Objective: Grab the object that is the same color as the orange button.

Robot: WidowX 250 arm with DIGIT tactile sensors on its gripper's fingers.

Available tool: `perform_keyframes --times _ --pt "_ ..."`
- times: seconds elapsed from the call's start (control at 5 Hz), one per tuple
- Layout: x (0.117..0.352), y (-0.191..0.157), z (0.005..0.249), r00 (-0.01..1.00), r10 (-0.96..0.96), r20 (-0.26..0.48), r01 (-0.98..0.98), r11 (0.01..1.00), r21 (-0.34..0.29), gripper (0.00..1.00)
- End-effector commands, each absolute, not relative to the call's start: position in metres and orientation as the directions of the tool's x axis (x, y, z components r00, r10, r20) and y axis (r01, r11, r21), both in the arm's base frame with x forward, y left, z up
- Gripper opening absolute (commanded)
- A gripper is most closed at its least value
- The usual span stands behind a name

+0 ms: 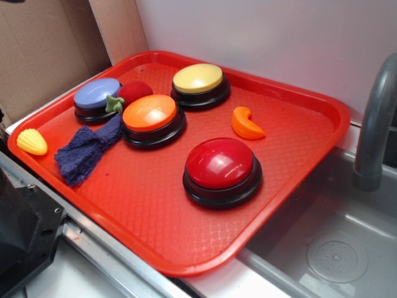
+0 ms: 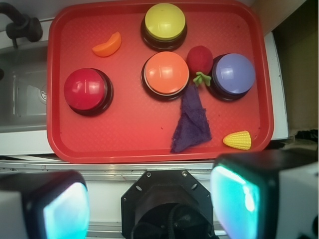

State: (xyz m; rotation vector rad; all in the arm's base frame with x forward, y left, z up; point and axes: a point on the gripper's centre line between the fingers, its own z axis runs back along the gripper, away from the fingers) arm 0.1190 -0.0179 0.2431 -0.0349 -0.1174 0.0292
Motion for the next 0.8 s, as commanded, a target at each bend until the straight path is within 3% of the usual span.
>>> perform_keyframes --times 0.0,0.4,0.6 --pt "0.119 -0.018 0.243 0.993 0.031 0.117 -0.027 0.999 -0.037 1.0" --pt "0.161 -0.021 0.232 0.966 0.208 0.156 -0.198 0.977 -0.075 1.0" --pt "0.192 -0.031 0.215 0.951 0.282 0.127 -0.274 0.959 -0.08 1.0"
